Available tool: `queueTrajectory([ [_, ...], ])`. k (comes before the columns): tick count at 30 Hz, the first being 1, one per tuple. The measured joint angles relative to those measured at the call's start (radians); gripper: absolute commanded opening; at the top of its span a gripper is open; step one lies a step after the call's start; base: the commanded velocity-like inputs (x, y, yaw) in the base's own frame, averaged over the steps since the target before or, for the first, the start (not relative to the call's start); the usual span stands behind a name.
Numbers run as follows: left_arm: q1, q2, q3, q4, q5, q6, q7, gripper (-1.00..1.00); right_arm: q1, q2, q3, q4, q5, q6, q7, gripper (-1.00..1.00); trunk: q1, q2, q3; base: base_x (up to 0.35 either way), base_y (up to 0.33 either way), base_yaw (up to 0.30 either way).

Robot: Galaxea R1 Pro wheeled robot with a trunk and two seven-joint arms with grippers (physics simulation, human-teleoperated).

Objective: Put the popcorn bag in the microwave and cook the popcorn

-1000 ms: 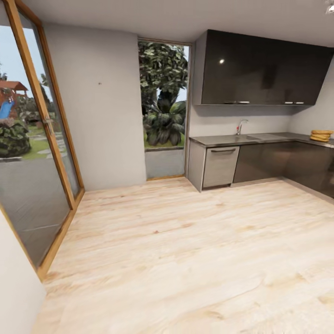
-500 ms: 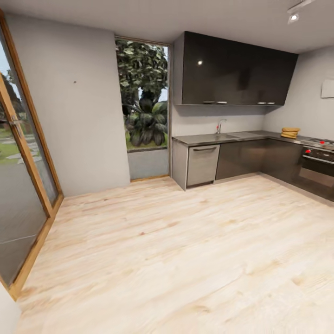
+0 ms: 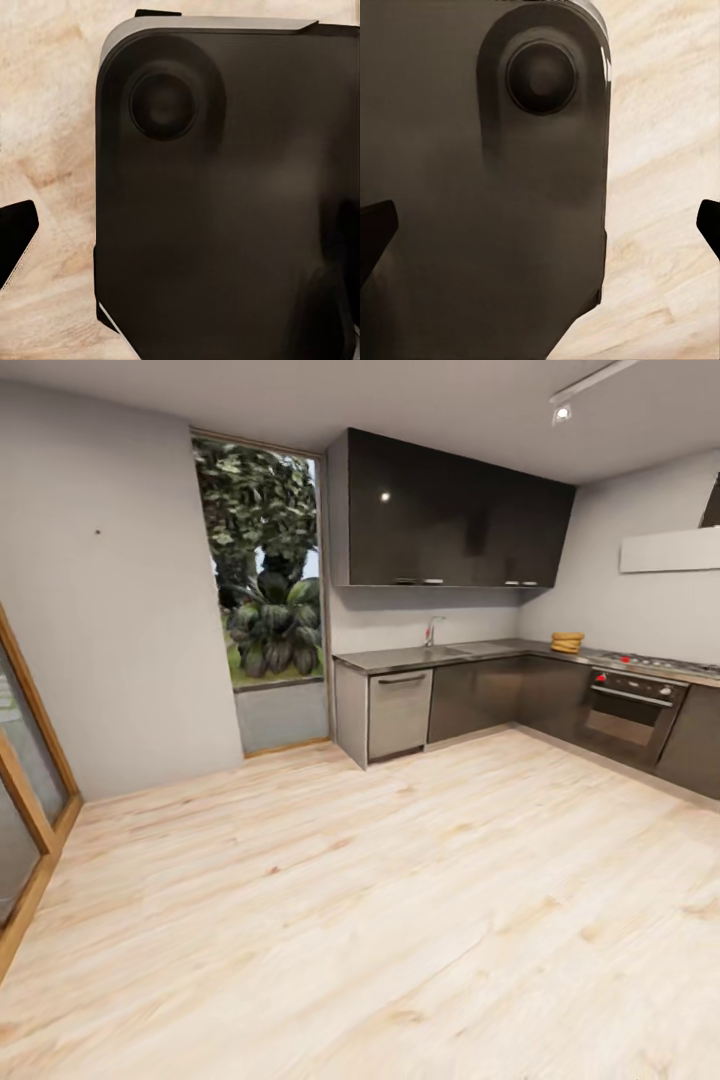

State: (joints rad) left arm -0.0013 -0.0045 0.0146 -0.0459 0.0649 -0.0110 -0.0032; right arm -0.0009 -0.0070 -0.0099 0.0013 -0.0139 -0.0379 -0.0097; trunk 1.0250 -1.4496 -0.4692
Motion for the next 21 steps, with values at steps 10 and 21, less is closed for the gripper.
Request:
queueTrajectory([
  [10, 0.000, 0.000, 0.000, 0.000, 0.000, 0.001, 0.000, 1.00, 0.000, 0.000, 0.000, 0.000, 0.000, 0.000, 0.000, 1.00, 0.000, 0.000, 0.000, 0.000, 0.000, -0.257],
  [21, 0.000, 0.000, 0.000, 0.001, 0.000, 0.001, 0.000, 1.00, 0.000, 0.001, 0.000, 0.000, 0.000, 0.000, 0.000, 1.00, 0.000, 0.000, 0.000, 0.000, 0.000, -0.276],
])
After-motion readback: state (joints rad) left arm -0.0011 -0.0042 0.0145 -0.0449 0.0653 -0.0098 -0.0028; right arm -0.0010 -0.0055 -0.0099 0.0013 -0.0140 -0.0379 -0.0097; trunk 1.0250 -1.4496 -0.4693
